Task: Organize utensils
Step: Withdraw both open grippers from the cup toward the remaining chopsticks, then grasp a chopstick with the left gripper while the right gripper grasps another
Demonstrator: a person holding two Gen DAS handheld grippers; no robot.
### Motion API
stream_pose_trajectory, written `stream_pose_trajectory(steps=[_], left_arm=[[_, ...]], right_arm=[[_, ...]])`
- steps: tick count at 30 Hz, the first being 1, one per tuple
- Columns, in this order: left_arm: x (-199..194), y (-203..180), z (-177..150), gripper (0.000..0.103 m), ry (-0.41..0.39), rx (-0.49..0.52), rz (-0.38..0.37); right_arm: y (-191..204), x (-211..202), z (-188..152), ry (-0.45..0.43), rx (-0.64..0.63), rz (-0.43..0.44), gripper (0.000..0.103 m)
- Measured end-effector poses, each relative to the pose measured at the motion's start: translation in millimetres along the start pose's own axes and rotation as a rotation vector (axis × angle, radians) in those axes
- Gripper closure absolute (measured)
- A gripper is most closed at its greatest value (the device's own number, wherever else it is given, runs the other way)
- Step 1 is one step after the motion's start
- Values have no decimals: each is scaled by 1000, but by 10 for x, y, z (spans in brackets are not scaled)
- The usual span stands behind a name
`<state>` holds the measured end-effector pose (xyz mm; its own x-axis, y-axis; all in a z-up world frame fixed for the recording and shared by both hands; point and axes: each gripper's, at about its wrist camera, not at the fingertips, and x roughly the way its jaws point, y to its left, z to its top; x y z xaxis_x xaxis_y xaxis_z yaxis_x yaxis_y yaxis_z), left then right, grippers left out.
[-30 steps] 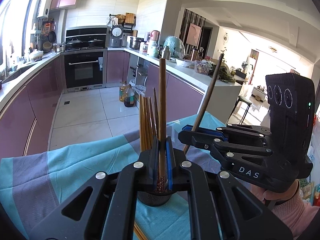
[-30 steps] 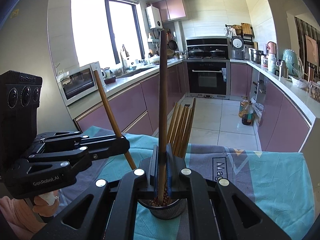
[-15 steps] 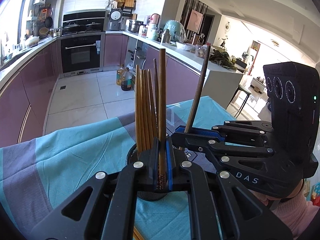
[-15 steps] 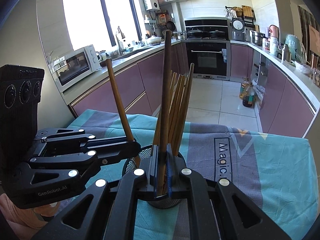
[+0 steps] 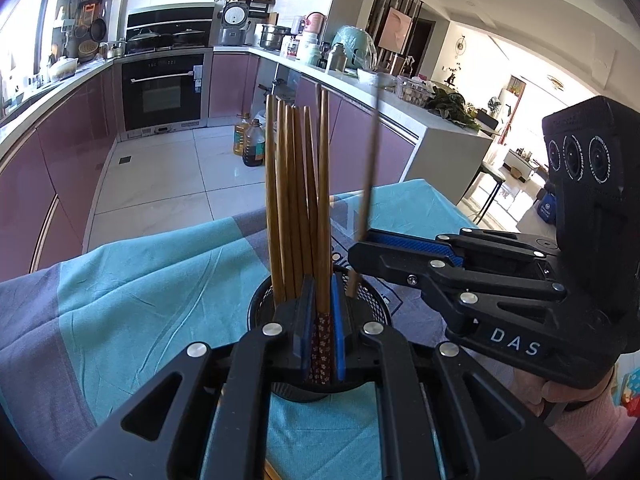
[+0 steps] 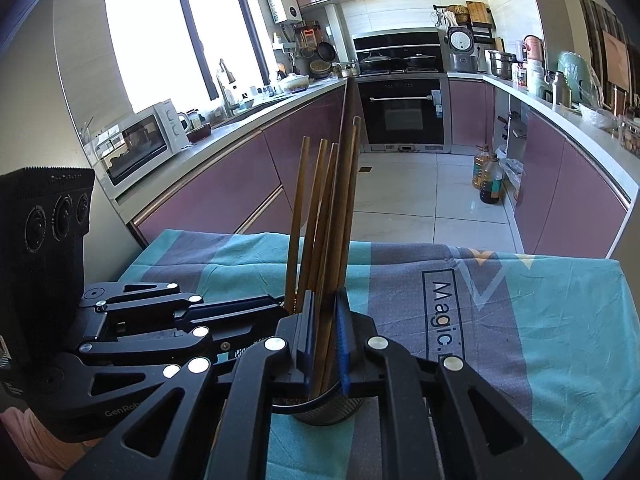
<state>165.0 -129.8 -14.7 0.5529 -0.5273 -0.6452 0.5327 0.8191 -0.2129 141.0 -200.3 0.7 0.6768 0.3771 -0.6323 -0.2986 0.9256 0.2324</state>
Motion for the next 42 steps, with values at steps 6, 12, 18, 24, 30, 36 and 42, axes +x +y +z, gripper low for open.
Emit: stream_pose_trajectory(steps=[6, 12, 18, 24, 30, 36, 42], left_arm=[[-106, 137, -67, 90, -22, -15, 12], [-364, 279, -226, 81, -72, -12, 79], [-624, 517, -559, 71, -73, 4, 190], [-597, 694, -996, 68, 23, -14, 217], [-413, 715, -1383, 68, 122, -16, 191], [-264, 638, -1526, 65, 151, -20, 185], [-183, 544, -1534, 65, 171, -11, 192]], right_arm=[[4, -70, -60, -16, 8, 16, 93], [129, -278, -164, -58, -36, 52, 81], [403, -516, -374, -76, -125, 138, 66], [506, -340, -637, 10, -125, 175, 61], [469, -16, -872, 116, -54, 188, 61], [450, 154, -1021, 176, -1, 193, 59], [459, 210, -1093, 194, 9, 200, 59]])
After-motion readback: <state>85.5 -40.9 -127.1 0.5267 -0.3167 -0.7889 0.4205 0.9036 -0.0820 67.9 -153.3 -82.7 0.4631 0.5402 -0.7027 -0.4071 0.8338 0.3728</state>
